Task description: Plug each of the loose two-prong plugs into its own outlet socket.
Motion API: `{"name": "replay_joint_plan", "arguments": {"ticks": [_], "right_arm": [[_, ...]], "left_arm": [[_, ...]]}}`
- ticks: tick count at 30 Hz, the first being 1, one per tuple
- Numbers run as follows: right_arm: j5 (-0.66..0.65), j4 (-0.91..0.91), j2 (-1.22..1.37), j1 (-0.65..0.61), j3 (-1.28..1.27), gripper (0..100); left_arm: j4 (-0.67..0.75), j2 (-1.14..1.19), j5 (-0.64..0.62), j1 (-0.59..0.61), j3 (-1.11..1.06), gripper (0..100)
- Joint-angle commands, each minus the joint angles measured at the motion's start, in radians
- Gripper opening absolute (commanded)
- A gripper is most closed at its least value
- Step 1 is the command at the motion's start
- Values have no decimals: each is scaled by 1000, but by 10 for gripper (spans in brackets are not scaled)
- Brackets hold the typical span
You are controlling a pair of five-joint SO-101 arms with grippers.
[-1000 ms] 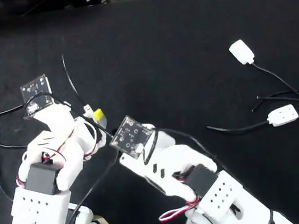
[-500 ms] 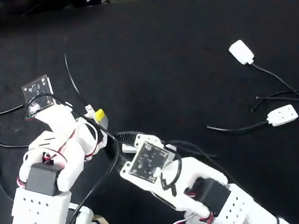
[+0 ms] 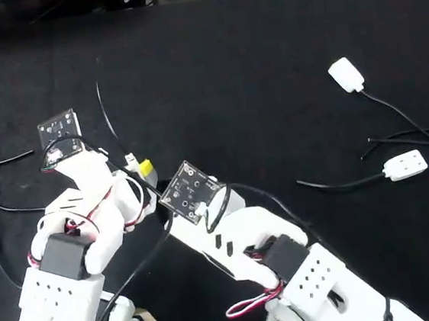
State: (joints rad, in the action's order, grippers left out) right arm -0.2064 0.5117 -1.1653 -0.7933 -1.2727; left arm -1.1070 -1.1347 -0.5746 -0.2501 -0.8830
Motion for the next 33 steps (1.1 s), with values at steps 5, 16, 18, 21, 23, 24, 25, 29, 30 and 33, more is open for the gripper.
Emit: {"name": "replay_joint_plan", "arguments": {"ticks": [5, 16, 18, 21, 23, 24, 25, 29, 30, 33], "right_arm": [[5, -92, 18, 86, 15, 11], [-2, -100, 19, 91, 8, 11], [-3, -100, 19, 92, 8, 11], [-3, -100, 19, 92, 8, 11], [-3, -101, 19, 94, 8, 11], [-3, -101, 19, 98, 8, 11], [-3, -109, 19, 106, 7, 11], [0, -180, 59, 144, -18, 11], [0, -192, 84, 144, -15, 11], [-2, -206, 173, 144, 16, 11]], "left_arm": [[-20, -20, -8, -84, 18, 29], [-26, -20, -8, -87, 18, 29], [-26, -20, -8, -87, 18, 29], [-26, -20, -8, -87, 18, 29], [-26, -20, -8, -87, 18, 29], [-26, -20, -8, -87, 18, 29], [-26, -20, -8, -88, 18, 29], [-26, -20, -8, -88, 18, 29], [-26, -20, -8, -88, 16, 29], [-26, -20, -8, -84, 13, 29]]}}
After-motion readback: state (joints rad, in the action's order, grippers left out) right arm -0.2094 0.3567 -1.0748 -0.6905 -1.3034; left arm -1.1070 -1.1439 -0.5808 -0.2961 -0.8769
